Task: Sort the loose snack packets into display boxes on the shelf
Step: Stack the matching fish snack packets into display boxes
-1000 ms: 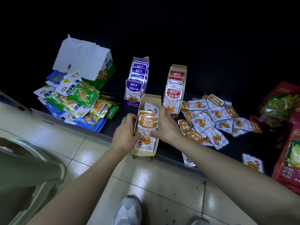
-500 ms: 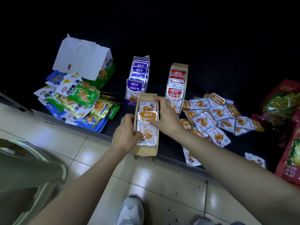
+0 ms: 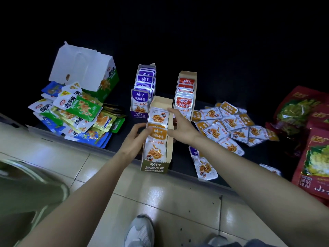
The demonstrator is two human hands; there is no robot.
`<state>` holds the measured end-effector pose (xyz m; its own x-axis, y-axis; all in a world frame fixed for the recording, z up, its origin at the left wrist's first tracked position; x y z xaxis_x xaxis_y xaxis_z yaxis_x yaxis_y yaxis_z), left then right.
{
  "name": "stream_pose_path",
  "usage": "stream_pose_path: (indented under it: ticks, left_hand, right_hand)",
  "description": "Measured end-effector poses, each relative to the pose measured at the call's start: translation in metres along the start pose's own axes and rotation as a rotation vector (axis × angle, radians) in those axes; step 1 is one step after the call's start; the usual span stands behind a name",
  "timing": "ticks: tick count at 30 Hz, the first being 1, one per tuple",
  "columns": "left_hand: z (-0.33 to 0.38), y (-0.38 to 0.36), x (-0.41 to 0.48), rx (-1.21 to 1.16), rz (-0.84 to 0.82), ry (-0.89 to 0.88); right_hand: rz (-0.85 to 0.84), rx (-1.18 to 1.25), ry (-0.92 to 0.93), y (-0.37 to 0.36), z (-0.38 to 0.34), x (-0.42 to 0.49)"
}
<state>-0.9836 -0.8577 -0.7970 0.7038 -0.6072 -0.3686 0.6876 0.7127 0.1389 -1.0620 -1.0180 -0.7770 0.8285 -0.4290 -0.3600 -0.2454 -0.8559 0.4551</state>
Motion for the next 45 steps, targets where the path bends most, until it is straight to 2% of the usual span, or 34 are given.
stream_pose_path:
  ticks: [4,8,12,15,17,21,25,27,29,31,33,36,38,45]
  left_hand:
    - [0.006,0.005,-0.002,-0.065,0.0,0.121]
    - [0.005,0.008,0.002,0.005,0.054,0.061]
    - [-0.009,0.009,-0.002,0.101,0.056,0.032]
    - [-0.016,0.007,-0.007,0.086,0.037,0.05]
    - [-0.014,0.007,-0.007,0.06,0.045,0.06]
    - [-0.009,0.014,-0.002,0.097,0.026,0.065]
    - [-0.007,0.025,0.004,0.365,0.034,-0.052]
    - [-0.006,0.026,0.003,0.445,0.054,-0.147]
    - [-0.003,0.024,0.0,0.489,0.076,-0.239]
    - [-0.001,0.023,0.001,0.511,0.076,-0.322]
    - [-0.001,0.025,0.003,0.515,0.052,-0.376]
    - [-0.008,0.032,0.005,0.481,0.071,-0.427]
    - [-0.012,0.035,0.004,0.467,0.098,-0.452]
    - [-0.02,0.038,0.012,0.422,0.109,-0.492]
  right_hand:
    - [-0.08,0.057,-0.061,-0.001,-0.011,0.0]
    - [-0.086,-0.019,-0.102,-0.004,-0.006,-0.003]
    - [-0.046,-0.238,0.043,-0.014,0.001,-0.007]
    - [0.211,-0.421,0.281,-0.006,-0.01,-0.008]
    - [0.284,-0.45,0.376,-0.006,-0.02,-0.01]
    - [0.199,-0.679,0.296,-0.019,-0.017,-0.01]
    - [0.173,-0.637,0.23,-0.02,-0.012,-0.011]
    - [0.251,-0.584,0.322,-0.017,-0.021,-0.012]
    - [0.257,-0.56,0.396,-0.018,-0.03,-0.014]
    - [0.228,-0.62,0.38,-0.024,-0.033,-0.014]
    - [0.241,-0.815,0.356,-0.035,-0.03,-0.012]
    - [0.106,-1.037,0.246,-0.052,-0.021,-0.004]
    - [0.039,-1.098,0.171,-0.057,-0.018,0.002]
    - [0.037,-1.2,0.055,-0.067,-0.027,0.014]
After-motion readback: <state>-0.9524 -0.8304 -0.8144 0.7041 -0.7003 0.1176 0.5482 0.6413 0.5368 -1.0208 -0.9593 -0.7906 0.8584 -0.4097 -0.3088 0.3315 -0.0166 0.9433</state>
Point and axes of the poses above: each hand's wrist, its own x-axis towards the middle knuckle, its own y-axis out of the back of the hand, z = x × y, the point moved 5 cm from there along x, towards the middle knuckle, and after that the axes turned 4 degrees about -y, right-handed, at the moved point
